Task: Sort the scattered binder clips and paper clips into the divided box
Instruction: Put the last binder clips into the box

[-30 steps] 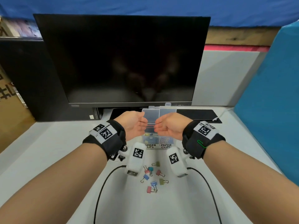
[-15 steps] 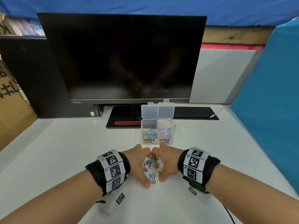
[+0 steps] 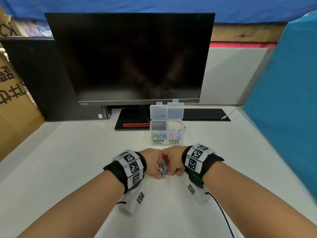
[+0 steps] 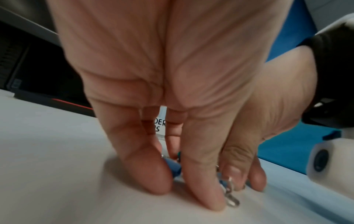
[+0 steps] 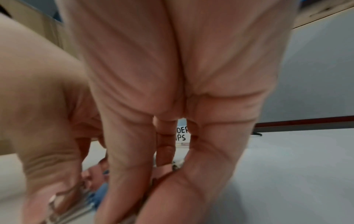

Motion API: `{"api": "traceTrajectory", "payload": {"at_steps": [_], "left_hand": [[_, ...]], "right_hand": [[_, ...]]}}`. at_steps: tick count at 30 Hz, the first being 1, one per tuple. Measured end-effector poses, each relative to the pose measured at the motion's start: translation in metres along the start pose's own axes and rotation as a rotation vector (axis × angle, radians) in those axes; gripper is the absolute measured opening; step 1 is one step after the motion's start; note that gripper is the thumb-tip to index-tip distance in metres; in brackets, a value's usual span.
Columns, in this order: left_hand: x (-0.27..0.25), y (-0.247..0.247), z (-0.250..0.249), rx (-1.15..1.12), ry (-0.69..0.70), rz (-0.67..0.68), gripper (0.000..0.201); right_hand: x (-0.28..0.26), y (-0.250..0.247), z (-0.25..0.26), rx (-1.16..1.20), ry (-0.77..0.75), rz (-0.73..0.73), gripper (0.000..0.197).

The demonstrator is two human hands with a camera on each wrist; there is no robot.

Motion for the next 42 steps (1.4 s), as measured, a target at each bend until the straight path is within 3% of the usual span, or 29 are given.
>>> {"api": "traceTrajectory", "payload": {"at_steps": [4,8,14,19,23,27,31,36,39,42], "left_hand": [[0.004,0.003,-0.003,0.077,-0.034,0.029,0.039],[0.006,0.007,-0.004,0.108,-0.061,0.024,0.033],[0.004,0.007,0.001,0.091,-0.079,-0.028,0.027],[0.006,0.008,0.004,0.122,-0.09,-0.025,0.014],[0.003,0.008,0.003,0.113,-0.079,-0.029,0.018],[-0.002,0.005,-0.002,0.055,-0.058,-0.061,0.024],[0.0,0.01,-0.009,0.076,-0.095,-0.061,0.037],[0.004,0.017,-0.012,0.141,-0.187,-0.047,0.05],[0.003,0.011,-0.013,0.11,-0.156,-0.091,0.044],[-0.001,0.001,-0.004,0.054,-0.143,-0.111,0.024]], "right_hand": [[0.001,0.002,-0.001,-0.053,0.041,0.003,0.02],[-0.001,-0.003,0.005,-0.225,0.066,-0.077,0.03],[-0.007,0.0,0.011,-0.303,0.084,-0.137,0.031],[-0.009,0.002,0.014,-0.403,0.088,-0.105,0.017],[-0.009,0.003,0.008,-0.451,0.153,-0.157,0.006],[-0.012,-0.001,-0.005,-0.455,0.232,-0.209,0.023],[-0.013,0.001,-0.011,-0.457,0.289,-0.212,0.01],[-0.009,0.009,-0.009,-0.477,0.314,-0.193,0.035],[-0.014,0.007,-0.009,-0.442,0.308,-0.186,0.026],[-0.024,0.0,-0.008,-0.424,0.254,-0.173,0.019]]}}
Point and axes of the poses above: each hand's wrist, its own x-axis towards the middle knuckle, its own y-axis out of the palm, z = x × y, the point moved 10 cm from there along x, towards the middle knuckle, and after that the axes turned 2 degrees about -y, right-handed, at the moved point
